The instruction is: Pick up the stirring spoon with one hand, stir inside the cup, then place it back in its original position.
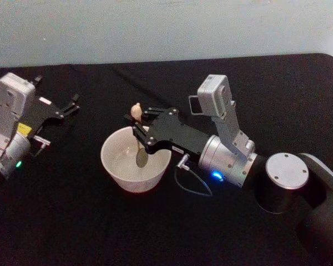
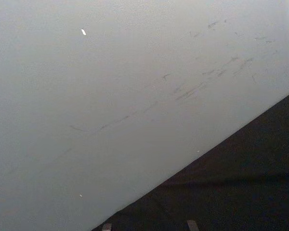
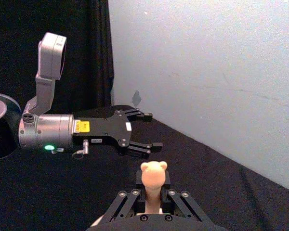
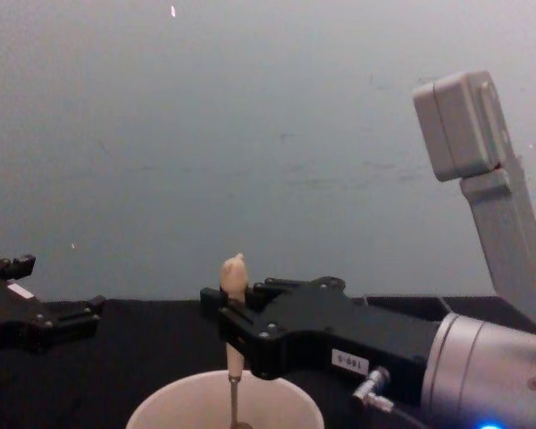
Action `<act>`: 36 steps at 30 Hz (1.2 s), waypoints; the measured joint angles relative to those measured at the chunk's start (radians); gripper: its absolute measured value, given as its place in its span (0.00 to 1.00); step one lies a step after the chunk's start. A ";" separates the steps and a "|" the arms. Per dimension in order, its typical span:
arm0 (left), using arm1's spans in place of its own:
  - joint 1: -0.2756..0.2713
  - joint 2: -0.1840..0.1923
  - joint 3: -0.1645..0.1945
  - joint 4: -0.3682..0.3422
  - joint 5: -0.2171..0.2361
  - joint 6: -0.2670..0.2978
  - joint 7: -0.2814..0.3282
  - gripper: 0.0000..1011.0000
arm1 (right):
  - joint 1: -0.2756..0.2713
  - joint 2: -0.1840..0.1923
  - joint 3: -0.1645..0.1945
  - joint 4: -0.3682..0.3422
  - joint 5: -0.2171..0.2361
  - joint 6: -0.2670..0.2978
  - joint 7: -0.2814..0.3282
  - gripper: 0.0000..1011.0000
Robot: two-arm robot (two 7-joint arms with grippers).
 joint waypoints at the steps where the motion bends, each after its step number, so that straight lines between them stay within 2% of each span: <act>1: 0.000 0.000 0.000 0.000 0.000 0.000 0.000 0.99 | 0.000 0.000 0.001 -0.001 0.000 0.000 0.000 0.16; 10: 0.000 0.000 0.000 0.000 0.000 0.000 0.000 0.99 | -0.006 0.010 0.009 -0.034 0.013 0.003 0.009 0.16; 16: 0.000 0.000 0.000 0.000 0.000 0.000 0.000 0.99 | -0.013 0.026 0.017 -0.082 0.030 0.009 0.013 0.16; 36: 0.000 0.000 0.000 0.000 0.000 0.000 0.000 0.99 | -0.010 0.053 0.056 -0.181 0.051 -0.007 -0.011 0.16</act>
